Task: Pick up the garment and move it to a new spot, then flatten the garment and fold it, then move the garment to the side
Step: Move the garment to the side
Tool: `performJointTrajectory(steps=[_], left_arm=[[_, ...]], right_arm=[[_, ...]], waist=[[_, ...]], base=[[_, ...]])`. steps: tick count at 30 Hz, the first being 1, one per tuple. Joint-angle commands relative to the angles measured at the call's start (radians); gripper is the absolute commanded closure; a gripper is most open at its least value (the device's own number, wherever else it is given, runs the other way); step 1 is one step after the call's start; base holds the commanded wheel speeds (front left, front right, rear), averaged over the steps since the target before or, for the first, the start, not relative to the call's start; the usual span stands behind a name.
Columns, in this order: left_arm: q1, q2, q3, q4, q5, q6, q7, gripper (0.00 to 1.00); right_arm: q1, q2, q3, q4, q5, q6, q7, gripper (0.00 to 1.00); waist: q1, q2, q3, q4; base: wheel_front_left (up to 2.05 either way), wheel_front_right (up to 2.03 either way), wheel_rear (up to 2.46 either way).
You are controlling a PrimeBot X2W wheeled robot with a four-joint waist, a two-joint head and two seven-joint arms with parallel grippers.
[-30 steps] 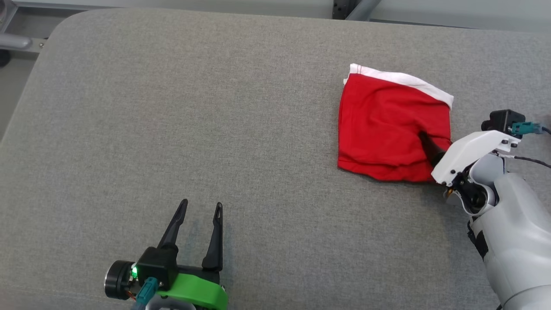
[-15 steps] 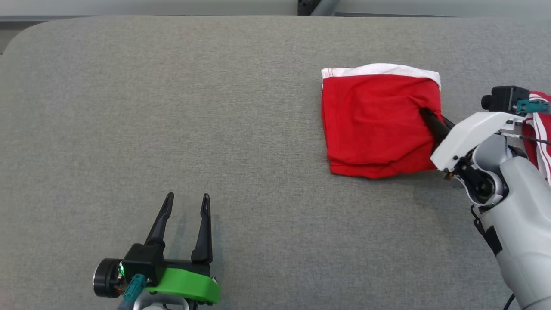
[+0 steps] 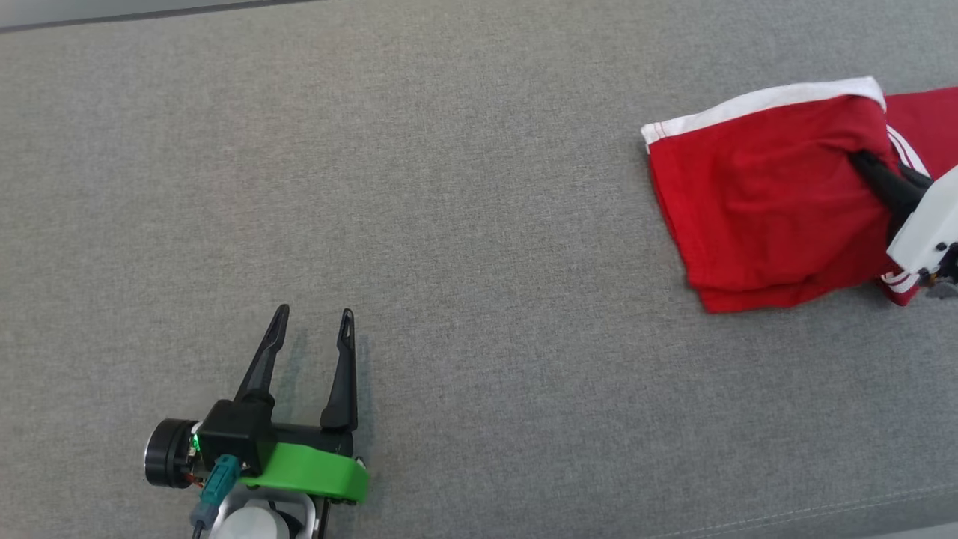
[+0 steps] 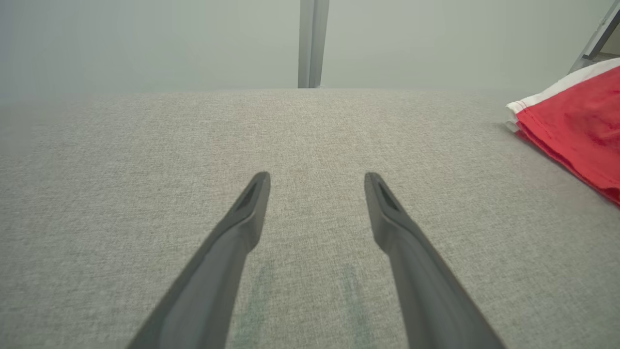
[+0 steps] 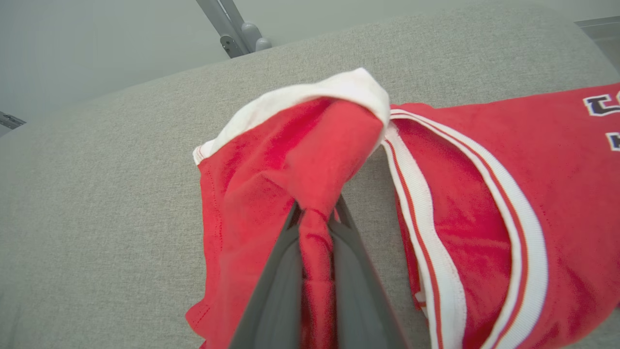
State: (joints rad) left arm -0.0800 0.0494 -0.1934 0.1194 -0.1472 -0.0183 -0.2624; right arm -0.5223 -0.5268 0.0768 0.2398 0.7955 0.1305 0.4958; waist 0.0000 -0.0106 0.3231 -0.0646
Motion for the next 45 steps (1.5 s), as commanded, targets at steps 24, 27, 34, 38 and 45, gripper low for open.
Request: performJointTrajectory(steps=[24,27,34,38,45], left_arm=[[-0.013,0.003,0.011,0.011,0.024,-0.017,-0.003,0.00],[-0.025,0.003,0.006,0.010,0.016,-0.012,-0.003,0.00],[-0.040,0.003,-0.018,0.008,-0.012,0.012,-0.003,0.00],[-0.038,0.003,-0.026,0.009,-0.019,0.021,-0.003,0.00],[-0.020,0.003,-0.028,0.009,-0.042,0.034,-0.003,0.00]], right_arm=[[-0.066,-0.120,-0.247,0.134,-0.248,0.000,0.123,1.00],[-0.080,-0.101,-0.226,0.214,-0.317,0.000,0.064,1.00],[-0.111,-0.099,-0.210,0.334,-0.460,-0.001,-0.121,0.35],[-0.120,-0.112,-0.211,0.383,-0.526,-0.001,-0.227,0.00],[-0.115,-0.119,-0.181,0.432,-0.586,-0.001,-0.315,0.00]], waist=[[0.0000,0.0106,0.045,0.040],[0.0000,0.0106,0.056,0.049],[0.0000,0.0106,0.076,0.070],[0.0000,0.0106,0.079,0.076],[0.0000,0.0106,0.051,0.073]], base=[[0.00,0.00,0.00],[0.00,0.00,0.00],[0.00,0.00,0.00],[0.00,0.00,0.00],[0.00,0.00,0.00]])
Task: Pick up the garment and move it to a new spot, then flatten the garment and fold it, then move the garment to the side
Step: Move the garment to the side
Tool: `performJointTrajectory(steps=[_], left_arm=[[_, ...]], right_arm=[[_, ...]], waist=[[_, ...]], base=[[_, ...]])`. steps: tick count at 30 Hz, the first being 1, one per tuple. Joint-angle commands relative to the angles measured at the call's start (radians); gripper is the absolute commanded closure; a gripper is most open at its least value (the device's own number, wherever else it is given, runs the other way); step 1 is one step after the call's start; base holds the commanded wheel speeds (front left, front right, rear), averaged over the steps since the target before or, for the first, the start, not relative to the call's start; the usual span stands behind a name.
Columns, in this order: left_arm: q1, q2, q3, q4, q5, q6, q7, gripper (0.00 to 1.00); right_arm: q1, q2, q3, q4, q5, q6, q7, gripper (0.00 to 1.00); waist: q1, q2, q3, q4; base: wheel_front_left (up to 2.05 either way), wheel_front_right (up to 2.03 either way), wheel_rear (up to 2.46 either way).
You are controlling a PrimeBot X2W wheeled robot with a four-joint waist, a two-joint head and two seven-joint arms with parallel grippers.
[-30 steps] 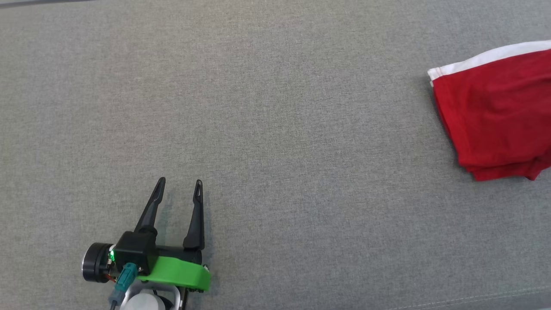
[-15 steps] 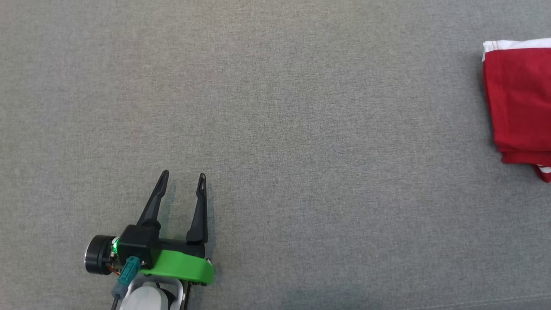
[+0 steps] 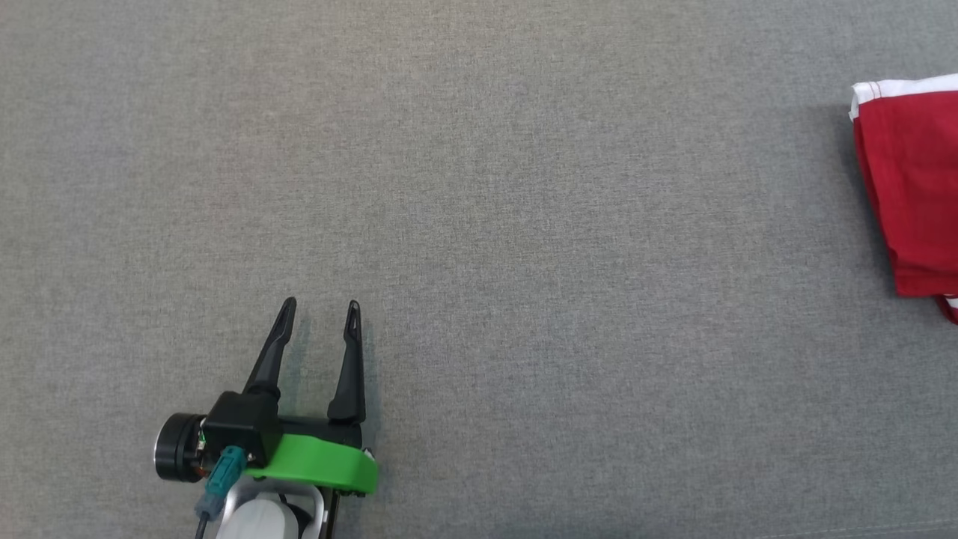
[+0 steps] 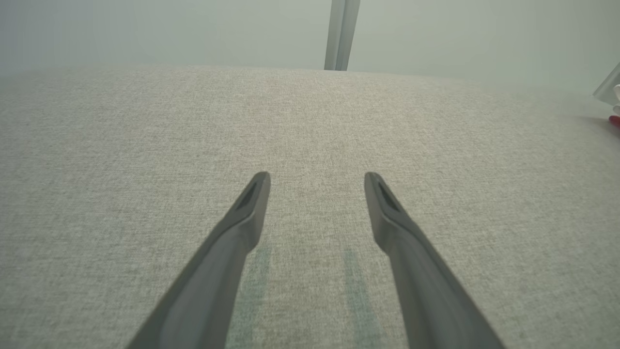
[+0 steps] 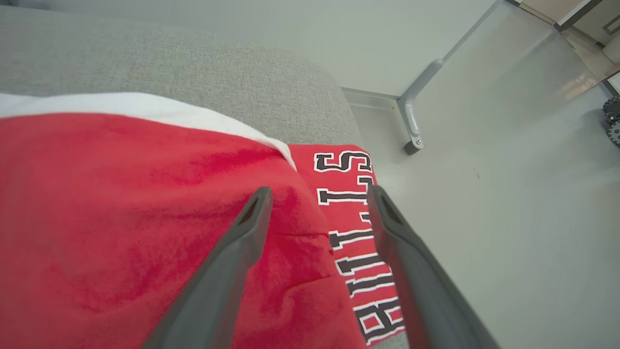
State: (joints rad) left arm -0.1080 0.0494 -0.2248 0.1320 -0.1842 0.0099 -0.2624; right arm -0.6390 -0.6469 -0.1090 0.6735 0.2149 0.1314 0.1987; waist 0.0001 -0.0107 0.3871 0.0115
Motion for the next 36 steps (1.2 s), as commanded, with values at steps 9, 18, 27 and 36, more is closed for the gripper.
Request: performJointTrajectory(steps=[9,18,27,36], left_arm=[[0.080,0.003,0.017,0.018,-0.057,0.015,-0.002,0.00],[0.123,0.003,0.055,0.040,-0.085,0.029,-0.002,0.00],[0.139,0.003,0.077,0.084,0.005,0.063,-0.003,0.00],[0.149,0.003,0.063,0.069,-0.005,0.010,-0.003,0.00]], right_arm=[[0.068,0.046,0.027,-0.181,0.042,-0.002,-0.220,0.00],[0.350,0.161,-0.008,-0.454,0.037,-0.002,-0.322,0.00],[0.587,0.358,-0.021,-0.520,-0.063,-0.002,-0.442,0.00],[0.695,0.516,-0.092,-0.550,-0.155,-0.001,-0.464,0.00]], waist=[[-0.0001,0.0107,-0.135,-0.017],[-0.0001,0.0107,-0.252,-0.005],[-0.0001,0.0107,-0.305,0.017],[-0.0001,0.0107,-0.323,0.038]], base=[[0.00,0.00,0.00],[0.00,0.00,0.00],[0.00,0.00,0.00],[0.00,0.00,0.00]])
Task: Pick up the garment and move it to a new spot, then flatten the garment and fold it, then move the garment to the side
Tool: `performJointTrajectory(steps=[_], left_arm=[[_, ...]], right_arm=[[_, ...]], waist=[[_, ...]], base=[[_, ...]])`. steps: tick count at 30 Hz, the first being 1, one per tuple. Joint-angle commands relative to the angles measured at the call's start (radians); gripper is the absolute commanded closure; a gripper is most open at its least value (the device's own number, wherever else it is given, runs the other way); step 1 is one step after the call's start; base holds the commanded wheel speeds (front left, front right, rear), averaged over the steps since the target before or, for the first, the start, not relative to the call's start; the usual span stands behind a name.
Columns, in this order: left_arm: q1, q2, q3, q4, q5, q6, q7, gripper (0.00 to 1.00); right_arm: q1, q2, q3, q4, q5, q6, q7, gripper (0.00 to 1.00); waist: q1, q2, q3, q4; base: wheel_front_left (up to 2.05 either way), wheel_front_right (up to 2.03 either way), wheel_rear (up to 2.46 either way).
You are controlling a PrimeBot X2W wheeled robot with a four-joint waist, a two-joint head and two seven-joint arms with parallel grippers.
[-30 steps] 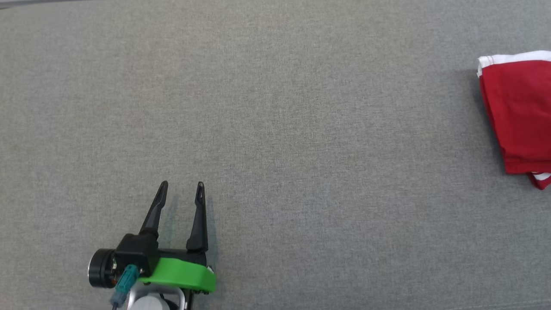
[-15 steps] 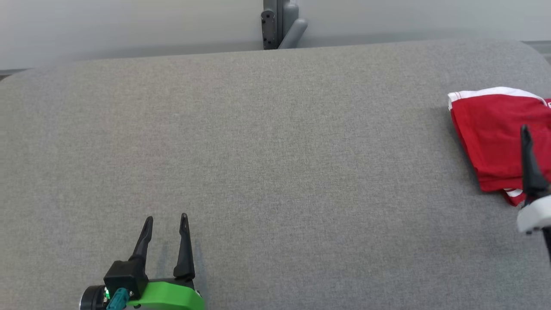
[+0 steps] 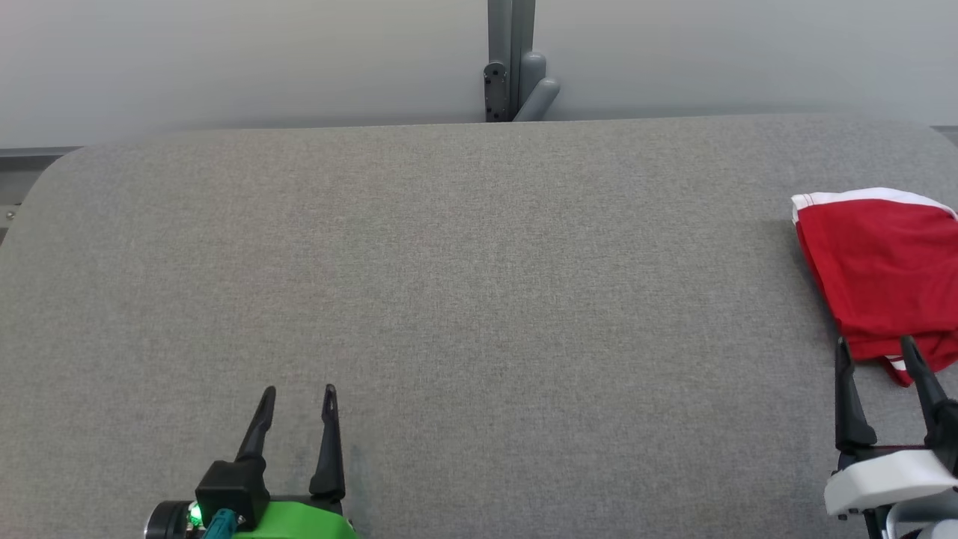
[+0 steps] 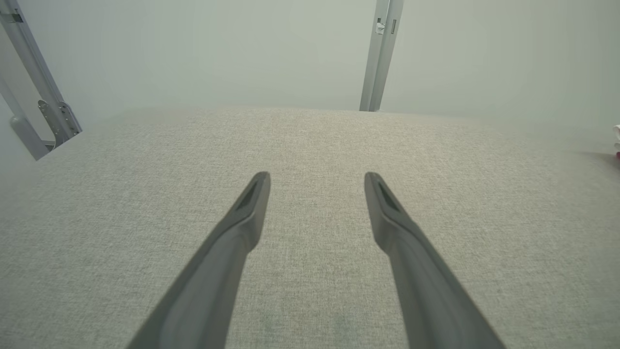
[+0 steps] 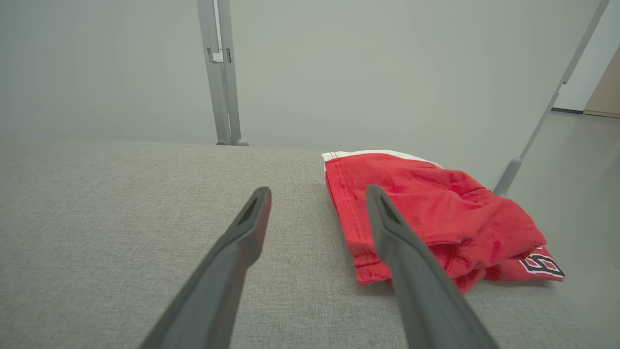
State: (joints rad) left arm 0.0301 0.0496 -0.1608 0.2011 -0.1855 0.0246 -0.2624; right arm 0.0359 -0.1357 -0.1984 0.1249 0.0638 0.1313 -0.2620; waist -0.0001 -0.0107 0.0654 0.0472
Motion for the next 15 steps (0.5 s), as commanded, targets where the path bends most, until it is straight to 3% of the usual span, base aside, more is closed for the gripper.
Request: performJointTrajectory(steps=[1,6,15], left_arm=[[0.011,0.002,-0.007,0.000,-0.005,-0.016,-0.002,0.00],[0.021,0.003,-0.020,-0.003,-0.019,-0.049,-0.003,0.00],[0.022,0.003,-0.020,0.006,-0.044,-0.056,-0.003,0.00]], right_arm=[[0.032,0.015,-0.009,-0.011,-0.009,-0.001,-0.003,0.00],[0.077,0.052,-0.028,-0.030,-0.019,-0.001,-0.003,0.00],[0.098,0.076,-0.027,-0.013,-0.007,-0.001,-0.003,0.00]], waist=[[0.0001,0.0107,-0.004,0.004],[0.0001,0.0107,-0.020,0.006],[0.0001,0.0107,-0.037,-0.004]], base=[[0.00,0.00,0.00],[0.00,0.00,0.00],[0.00,0.00,0.00]])
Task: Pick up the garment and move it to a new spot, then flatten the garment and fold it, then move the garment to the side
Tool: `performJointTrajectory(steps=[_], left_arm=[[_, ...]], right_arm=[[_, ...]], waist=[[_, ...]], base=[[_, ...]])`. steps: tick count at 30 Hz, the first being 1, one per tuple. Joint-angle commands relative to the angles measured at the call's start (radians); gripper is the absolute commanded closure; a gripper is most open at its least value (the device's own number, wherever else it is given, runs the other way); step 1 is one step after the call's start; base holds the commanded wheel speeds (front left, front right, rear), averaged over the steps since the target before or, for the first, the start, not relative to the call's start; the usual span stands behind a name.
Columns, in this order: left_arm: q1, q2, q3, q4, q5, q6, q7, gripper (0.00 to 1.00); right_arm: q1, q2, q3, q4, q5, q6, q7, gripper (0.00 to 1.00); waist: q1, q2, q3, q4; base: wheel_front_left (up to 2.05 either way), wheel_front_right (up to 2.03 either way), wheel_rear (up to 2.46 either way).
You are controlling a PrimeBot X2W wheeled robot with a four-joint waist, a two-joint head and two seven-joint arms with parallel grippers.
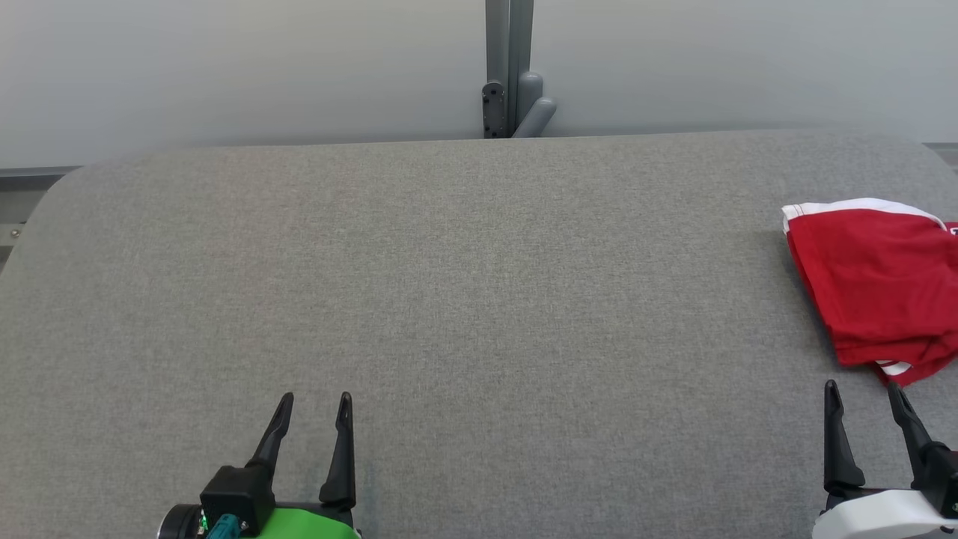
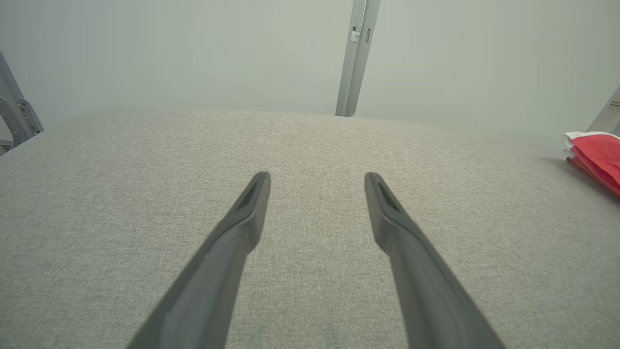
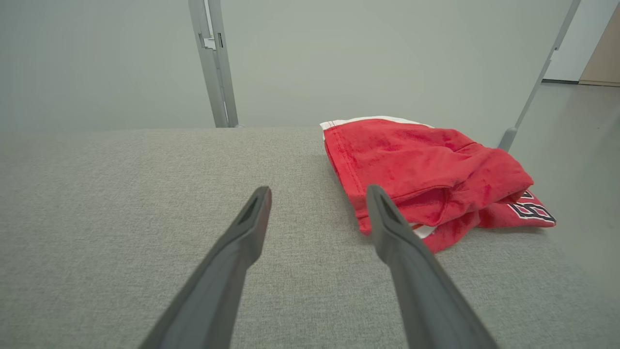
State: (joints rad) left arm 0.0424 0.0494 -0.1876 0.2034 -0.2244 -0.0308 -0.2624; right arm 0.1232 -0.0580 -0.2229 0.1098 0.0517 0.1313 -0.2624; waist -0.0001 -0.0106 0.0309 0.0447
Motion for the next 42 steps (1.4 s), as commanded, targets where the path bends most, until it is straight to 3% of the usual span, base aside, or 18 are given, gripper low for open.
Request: performJointTrajectory(steps=[1,8,23,42], left_arm=[[0.011,0.003,0.008,0.005,-0.005,0.001,-0.003,0.00],[0.018,0.003,0.016,0.011,-0.008,0.006,-0.002,0.00],[0.015,0.003,0.019,0.016,-0.008,0.008,-0.003,0.00],[0.022,0.003,0.040,0.021,0.001,-0.006,-0.003,0.00]], right_arm=[[0.010,0.000,0.001,0.004,0.010,-0.001,-0.003,0.00],[0.017,0.003,0.032,-0.003,0.032,-0.001,-0.003,0.00],[0.003,0.006,0.011,-0.001,-0.030,-0.001,-0.003,0.00],[-0.002,0.007,0.014,-0.001,0.005,-0.001,-0.003,0.00]], waist=[[0.0001,0.0106,-0.005,-0.003],[0.0001,0.0106,-0.021,-0.008],[0.0001,0.0106,-0.030,-0.002],[0.0001,0.0106,-0.026,-0.004]], base=[[0.00,0.00,0.00],[0.00,0.00,0.00],[0.00,0.00,0.00],[0.00,0.00,0.00]])
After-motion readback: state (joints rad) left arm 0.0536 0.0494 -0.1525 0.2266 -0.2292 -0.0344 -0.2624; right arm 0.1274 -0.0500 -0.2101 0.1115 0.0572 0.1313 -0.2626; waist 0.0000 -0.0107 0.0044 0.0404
